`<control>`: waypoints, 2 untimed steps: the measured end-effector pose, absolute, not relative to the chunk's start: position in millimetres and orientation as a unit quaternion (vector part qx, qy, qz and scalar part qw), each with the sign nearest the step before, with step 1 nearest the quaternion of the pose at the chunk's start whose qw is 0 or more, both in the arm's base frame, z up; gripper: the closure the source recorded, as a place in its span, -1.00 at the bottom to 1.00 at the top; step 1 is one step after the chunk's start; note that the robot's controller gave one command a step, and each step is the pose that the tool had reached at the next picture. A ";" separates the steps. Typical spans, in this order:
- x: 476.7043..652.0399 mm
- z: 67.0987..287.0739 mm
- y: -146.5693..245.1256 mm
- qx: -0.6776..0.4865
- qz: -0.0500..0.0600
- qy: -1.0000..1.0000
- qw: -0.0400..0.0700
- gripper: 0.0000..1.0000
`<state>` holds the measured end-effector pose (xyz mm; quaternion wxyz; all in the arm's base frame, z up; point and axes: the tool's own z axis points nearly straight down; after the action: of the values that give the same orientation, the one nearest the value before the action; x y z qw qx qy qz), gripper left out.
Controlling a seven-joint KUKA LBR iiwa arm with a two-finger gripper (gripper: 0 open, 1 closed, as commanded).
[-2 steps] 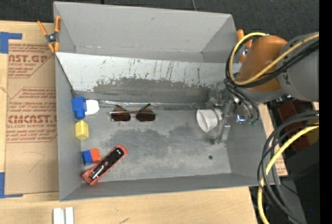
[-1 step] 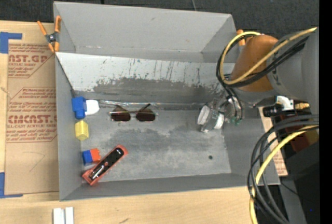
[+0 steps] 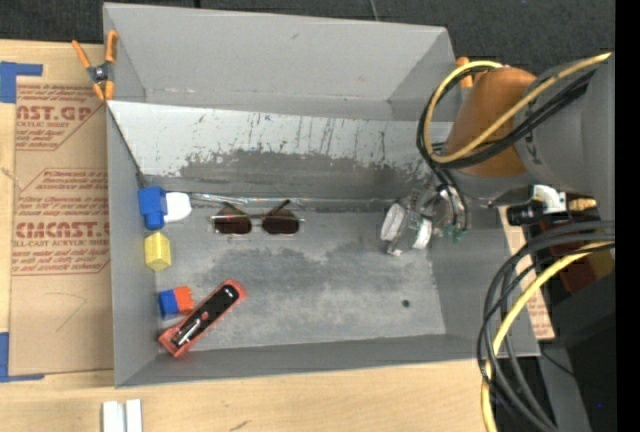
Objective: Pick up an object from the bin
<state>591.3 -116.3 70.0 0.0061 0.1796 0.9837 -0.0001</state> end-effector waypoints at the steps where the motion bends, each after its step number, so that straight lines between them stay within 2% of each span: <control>1: 590.6 72.6 -116.2 0.180 0.000 0.984 0.006 1.00; 2: 589.0 84.5 -115.6 0.180 0.000 0.984 0.002 1.00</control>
Offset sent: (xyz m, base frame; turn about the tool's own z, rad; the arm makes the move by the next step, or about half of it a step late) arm 0.0000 0.0000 0.0892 0.0000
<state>589.0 -115.6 84.5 0.0023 0.1795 0.9837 0.0001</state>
